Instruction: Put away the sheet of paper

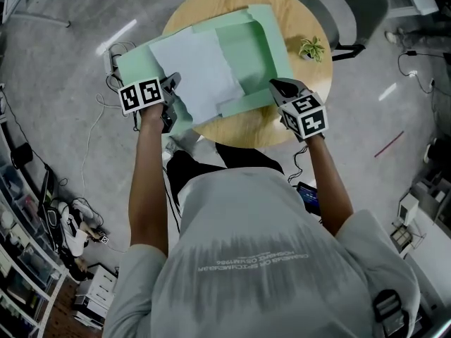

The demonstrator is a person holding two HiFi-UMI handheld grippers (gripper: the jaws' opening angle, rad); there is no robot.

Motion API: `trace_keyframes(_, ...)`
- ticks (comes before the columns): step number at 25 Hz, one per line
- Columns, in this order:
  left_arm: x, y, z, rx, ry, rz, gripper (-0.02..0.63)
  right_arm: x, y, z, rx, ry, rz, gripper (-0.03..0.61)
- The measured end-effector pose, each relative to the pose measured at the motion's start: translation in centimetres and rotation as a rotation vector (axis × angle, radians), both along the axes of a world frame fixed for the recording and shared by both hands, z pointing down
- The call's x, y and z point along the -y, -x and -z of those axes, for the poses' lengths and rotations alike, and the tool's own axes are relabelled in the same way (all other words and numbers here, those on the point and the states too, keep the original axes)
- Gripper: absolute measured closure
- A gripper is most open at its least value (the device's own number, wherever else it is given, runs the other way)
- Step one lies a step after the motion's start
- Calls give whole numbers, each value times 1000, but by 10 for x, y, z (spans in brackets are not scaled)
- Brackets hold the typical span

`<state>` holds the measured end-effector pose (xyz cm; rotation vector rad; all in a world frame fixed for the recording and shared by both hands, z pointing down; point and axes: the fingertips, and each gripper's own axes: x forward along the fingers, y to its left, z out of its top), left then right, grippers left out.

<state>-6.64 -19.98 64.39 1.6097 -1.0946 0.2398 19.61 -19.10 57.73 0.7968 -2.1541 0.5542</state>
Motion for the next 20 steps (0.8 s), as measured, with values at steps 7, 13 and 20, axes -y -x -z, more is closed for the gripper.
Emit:
trace_keyframes(7,6,-27,-8,3,33,-36,591,8,-19,-2,16,18,-29,546)
trace_keyframes(13,19,-56,-8,-3,39,-111,591,15,-28,-1,54,26,-12,546)
trace_keyframes(20,32,-77,-3,11,40,-169,591,5,-41,-1,70,59,44,546)
